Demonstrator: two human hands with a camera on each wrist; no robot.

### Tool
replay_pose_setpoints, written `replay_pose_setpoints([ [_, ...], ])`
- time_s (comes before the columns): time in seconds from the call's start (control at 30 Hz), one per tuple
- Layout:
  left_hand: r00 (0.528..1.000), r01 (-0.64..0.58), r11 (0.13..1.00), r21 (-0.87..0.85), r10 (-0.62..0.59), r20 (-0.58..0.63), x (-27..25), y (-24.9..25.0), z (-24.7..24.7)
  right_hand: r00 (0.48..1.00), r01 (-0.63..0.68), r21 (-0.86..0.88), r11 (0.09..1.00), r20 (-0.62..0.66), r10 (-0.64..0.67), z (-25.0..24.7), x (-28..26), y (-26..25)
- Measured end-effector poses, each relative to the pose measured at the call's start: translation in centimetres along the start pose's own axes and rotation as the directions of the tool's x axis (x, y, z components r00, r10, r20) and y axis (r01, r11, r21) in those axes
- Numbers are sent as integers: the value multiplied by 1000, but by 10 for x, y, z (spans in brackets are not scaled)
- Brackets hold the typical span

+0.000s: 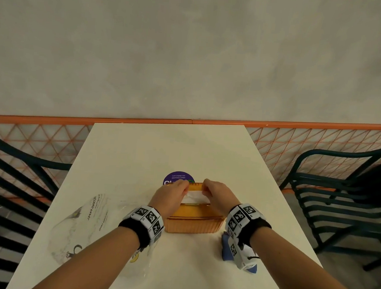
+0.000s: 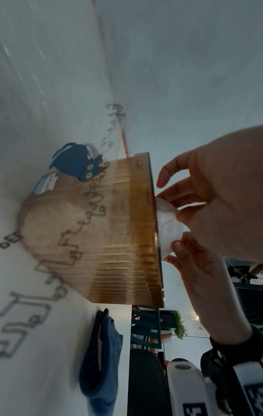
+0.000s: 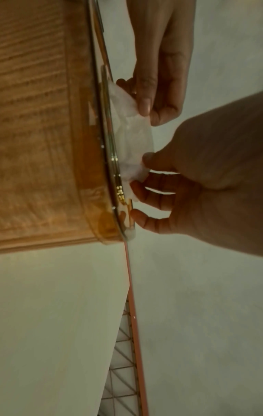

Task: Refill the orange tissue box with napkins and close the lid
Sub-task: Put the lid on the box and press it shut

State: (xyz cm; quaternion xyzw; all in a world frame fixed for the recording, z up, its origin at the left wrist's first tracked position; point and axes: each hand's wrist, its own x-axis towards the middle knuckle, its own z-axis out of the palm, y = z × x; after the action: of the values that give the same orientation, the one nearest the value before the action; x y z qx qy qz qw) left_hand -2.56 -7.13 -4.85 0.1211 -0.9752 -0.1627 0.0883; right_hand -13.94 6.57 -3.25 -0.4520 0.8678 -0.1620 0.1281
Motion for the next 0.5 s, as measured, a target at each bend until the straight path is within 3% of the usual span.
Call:
replay_pose_setpoints([
  [0.23,982,-46,999,21,41,182,1,-11,-8,993,19,-255,967,119,12,-5,-4,5],
  [0.4,993,-36,999,-28,39,115,8,-9,-14,997,4,-243,970,71,14,-9,-3,6],
  [0.5,960,48,999,2,-47,277,8,-15,-19,994,4,-253,967,106,23,-12,-5,9],
])
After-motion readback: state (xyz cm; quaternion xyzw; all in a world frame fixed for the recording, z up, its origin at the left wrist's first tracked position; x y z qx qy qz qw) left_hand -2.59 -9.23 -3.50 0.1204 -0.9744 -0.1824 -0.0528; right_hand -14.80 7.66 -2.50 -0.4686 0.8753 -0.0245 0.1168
